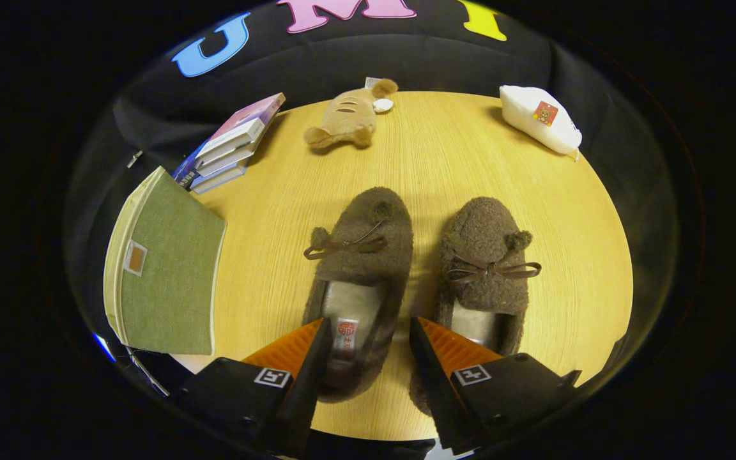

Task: Open the storage box then place both shoes into the box .Put the left shoe in first, then the right shoe, with the right side of both shoes facing outward in a uniform manner.

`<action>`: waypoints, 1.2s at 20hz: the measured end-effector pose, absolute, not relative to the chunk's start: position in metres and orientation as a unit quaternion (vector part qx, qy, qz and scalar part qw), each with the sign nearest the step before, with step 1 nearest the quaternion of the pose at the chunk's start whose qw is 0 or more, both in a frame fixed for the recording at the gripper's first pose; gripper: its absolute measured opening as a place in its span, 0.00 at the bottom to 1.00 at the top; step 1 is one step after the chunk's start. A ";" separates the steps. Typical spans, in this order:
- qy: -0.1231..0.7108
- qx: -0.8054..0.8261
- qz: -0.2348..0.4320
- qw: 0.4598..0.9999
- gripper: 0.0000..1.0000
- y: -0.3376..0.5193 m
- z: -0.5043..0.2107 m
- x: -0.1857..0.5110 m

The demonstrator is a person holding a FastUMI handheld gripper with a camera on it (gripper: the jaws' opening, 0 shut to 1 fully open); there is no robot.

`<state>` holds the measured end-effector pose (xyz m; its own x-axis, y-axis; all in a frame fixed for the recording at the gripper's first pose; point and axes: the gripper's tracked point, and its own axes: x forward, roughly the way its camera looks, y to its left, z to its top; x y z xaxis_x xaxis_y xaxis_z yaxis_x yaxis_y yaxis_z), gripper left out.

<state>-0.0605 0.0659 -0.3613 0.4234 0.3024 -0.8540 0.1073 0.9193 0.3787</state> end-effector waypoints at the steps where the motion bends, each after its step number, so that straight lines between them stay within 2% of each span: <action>1: 0.535 0.187 0.059 0.822 0.76 0.068 -0.366 -0.058; 4: 0.543 0.174 0.058 0.820 0.66 0.074 -0.379 -0.054; 5: 0.545 0.174 0.061 0.818 0.58 0.076 -0.380 -0.053; 6: 0.549 0.176 0.061 0.815 0.58 0.077 -0.380 -0.054; 11: 0.543 0.199 0.038 0.815 0.08 0.062 -0.383 -0.050; 12: 0.541 0.198 0.041 0.816 0.06 0.061 -0.382 -0.051; 17: 0.520 0.216 0.038 0.826 0.05 0.063 -0.359 -0.049; 24: 0.475 0.246 0.068 0.842 0.05 0.081 -0.291 -0.037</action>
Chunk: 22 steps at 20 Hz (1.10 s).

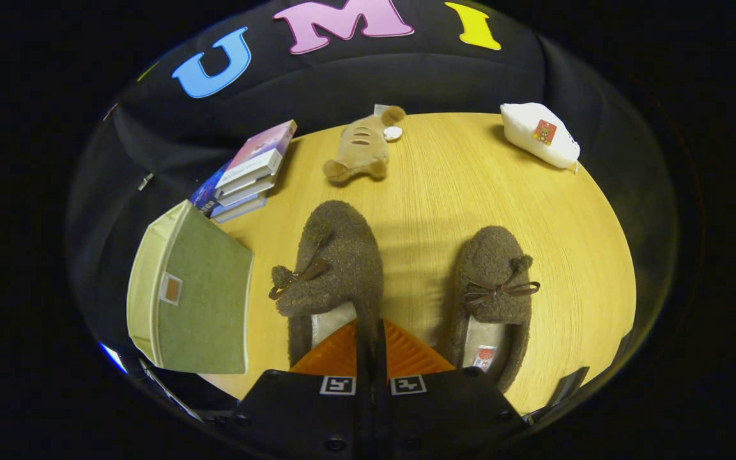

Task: Open the storage box then place both shoes into the box .Put the left shoe in first, then the right shoe, with the right side of both shoes facing outward in a uniform manner.

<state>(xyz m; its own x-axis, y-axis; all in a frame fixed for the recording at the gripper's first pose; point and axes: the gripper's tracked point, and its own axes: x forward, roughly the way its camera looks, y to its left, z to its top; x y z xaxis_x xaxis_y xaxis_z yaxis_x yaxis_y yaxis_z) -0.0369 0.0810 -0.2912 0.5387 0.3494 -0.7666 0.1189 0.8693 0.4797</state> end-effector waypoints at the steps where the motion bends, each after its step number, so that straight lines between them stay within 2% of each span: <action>1: 0.469 0.253 0.074 0.843 0.05 0.085 -0.279 -0.035; 12: 0.426 0.322 0.160 0.830 0.05 0.189 -0.142 -0.012; 18: 0.441 0.343 0.198 0.806 0.05 0.279 -0.115 -0.013; 22: 0.465 0.335 0.198 0.795 0.05 0.320 -0.122 -0.004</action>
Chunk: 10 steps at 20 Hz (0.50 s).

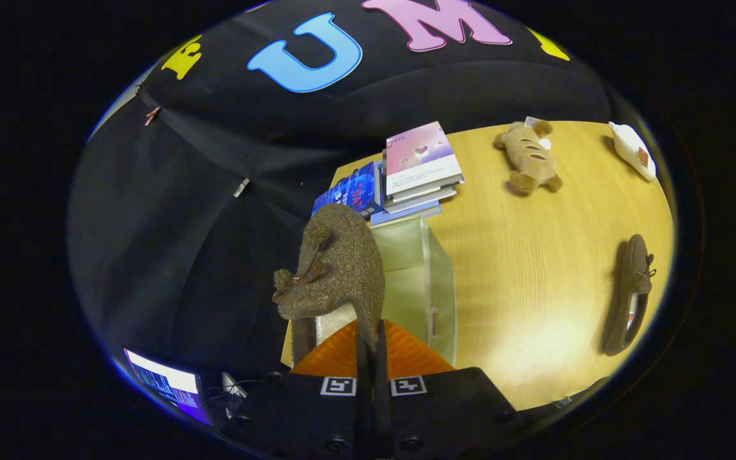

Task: Open the storage box then place both shoes into the box .Put the left shoe in first, then the right shoe, with the right side of both shoes facing outward in a uniform manner.

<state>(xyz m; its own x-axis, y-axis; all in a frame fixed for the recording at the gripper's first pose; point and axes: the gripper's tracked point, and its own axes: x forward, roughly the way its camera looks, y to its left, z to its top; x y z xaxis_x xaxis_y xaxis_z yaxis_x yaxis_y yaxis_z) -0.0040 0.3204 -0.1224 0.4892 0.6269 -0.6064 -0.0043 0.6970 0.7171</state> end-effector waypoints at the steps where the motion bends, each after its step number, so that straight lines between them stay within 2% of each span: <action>1: 0.472 0.330 0.192 0.795 0.05 0.335 -0.128 -0.009; 10: 0.517 0.328 0.126 0.780 0.05 0.385 -0.173 -0.001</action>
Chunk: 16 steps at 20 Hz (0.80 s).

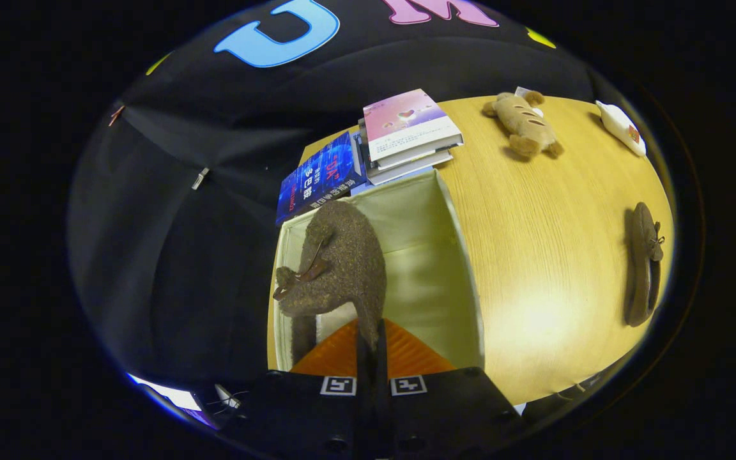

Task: Open the storage box then place both shoes into the box .Put the left shoe in first, then the right shoe, with the right side of both shoes facing outward in a uniform manner.

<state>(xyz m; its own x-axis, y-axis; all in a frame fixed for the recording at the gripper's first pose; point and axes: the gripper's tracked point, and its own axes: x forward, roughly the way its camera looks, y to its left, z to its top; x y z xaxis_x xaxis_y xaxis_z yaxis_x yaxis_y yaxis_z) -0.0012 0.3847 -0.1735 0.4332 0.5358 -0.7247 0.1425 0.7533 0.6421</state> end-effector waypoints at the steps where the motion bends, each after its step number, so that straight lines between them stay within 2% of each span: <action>1: 0.520 0.330 0.125 0.778 0.05 0.390 -0.176 -0.002; 8: 0.533 0.348 0.114 0.763 0.05 0.408 -0.190 -0.007; 13: 0.528 0.367 0.135 0.754 0.07 0.419 -0.184 -0.008; 14: 0.525 0.371 0.137 0.754 0.13 0.419 -0.181 -0.006; 16: 0.519 0.379 0.142 0.753 0.42 0.416 -0.174 -0.004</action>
<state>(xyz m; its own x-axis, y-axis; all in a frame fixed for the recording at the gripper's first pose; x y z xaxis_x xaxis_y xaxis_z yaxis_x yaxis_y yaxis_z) -0.0039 0.4156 -0.1743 0.4212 0.6067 -0.6741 0.1795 0.6728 0.7177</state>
